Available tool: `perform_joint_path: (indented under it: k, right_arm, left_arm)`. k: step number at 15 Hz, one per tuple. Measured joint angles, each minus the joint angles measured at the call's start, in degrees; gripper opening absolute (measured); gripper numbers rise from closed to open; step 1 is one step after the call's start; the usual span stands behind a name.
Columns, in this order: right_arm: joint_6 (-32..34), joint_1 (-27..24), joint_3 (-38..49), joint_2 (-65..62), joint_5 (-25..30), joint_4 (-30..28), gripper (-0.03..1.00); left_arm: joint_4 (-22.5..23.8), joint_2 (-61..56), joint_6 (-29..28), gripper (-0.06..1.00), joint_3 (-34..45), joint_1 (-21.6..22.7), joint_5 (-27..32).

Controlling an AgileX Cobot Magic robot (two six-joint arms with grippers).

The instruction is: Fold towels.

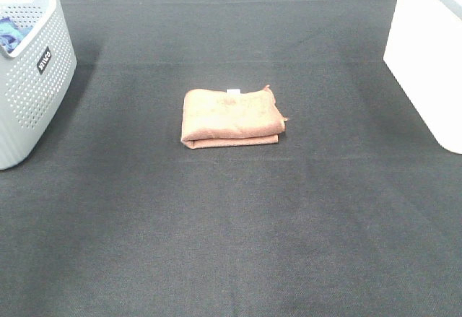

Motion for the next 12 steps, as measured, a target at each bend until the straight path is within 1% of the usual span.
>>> perform_joint_path:
  k: [1, 2, 3, 5, 6, 7, 8, 10, 12]
  right_arm:
    - [0.6, 0.0, 1.0, -2.7, 0.0, -1.9, 0.76]
    - [1.3, 0.0, 4.4, -7.1, 0.0, -3.7, 0.76]
    - [1.3, 0.0, 4.4, -7.1, 0.0, -3.7, 0.76]
    - [1.4, 0.0, 12.5, -13.5, 0.0, -4.4, 0.76]
    - [1.4, 0.0, 17.5, -16.7, 0.0, -4.6, 0.76]
    - [1.4, 0.0, 26.6, -21.9, -0.1, -4.8, 0.76]
    - [1.4, 0.0, 32.0, -25.6, -0.5, -4.8, 0.76]
    - [1.4, 0.0, 42.2, -32.4, -1.3, -4.8, 0.76]
    - [1.4, 0.0, 52.1, -40.3, -1.6, -4.8, 0.76]
  left_arm:
    - [0.3, -4.4, -0.4, 0.77, 4.9, 0.0, 0.1]
    - [0.9, -11.7, -0.7, 0.77, 12.5, 0.0, 0.0]
    - [0.9, -11.7, -0.7, 0.77, 12.5, 0.0, 0.0]
    - [1.3, -20.2, -0.9, 0.77, 23.0, 0.0, -1.5]
    - [1.3, -24.6, -0.9, 0.77, 27.9, 0.0, -1.9]
    - [1.3, -29.6, -0.9, 0.77, 32.7, 0.0, -2.2]
    - [1.3, -36.6, -1.1, 0.77, 40.5, 0.0, -2.2]
    - [1.3, -46.6, -2.2, 0.77, 49.2, 0.0, -2.2]
    - [1.3, -56.0, -2.3, 0.77, 55.4, 0.0, -1.7]
